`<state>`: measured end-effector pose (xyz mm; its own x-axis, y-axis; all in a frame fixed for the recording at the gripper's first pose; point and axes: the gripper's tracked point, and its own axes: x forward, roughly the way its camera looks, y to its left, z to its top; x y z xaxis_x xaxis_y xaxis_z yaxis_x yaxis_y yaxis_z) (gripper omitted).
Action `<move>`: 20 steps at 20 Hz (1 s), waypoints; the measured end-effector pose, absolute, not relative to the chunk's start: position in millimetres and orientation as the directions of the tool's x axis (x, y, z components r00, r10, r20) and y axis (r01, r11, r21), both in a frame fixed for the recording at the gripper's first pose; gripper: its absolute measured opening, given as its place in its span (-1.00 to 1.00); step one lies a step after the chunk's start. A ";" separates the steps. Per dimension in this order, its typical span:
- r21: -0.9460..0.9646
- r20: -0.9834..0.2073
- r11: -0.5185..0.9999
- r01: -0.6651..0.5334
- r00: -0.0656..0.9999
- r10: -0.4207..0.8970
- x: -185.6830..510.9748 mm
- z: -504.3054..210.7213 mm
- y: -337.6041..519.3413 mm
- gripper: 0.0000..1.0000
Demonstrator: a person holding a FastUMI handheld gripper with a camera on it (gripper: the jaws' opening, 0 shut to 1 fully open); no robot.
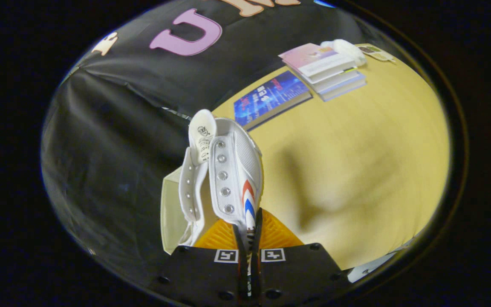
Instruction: Open the storage box then place both shoes into the box .Put the left shoe in first, then the right shoe, with the right side of both shoes facing outward in a uniform manner.
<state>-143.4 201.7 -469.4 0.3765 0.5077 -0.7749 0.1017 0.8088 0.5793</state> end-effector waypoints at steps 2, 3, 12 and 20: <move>0.613 -0.748 0.786 0.079 0.377 0.546 -139.3 -450.2 228.0 -0.89; 0.623 -0.742 0.778 0.075 0.372 0.558 -139.6 -443.8 241.3 -0.89; 0.627 -0.759 0.778 0.042 0.255 0.599 -177.6 -457.6 339.6 -0.89; 0.523 -0.838 0.845 0.110 0.246 0.487 -192.1 -496.6 350.4 -0.89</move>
<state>-192.1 350.4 -496.6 0.2463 0.4868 -0.8381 0.1098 0.8451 0.5231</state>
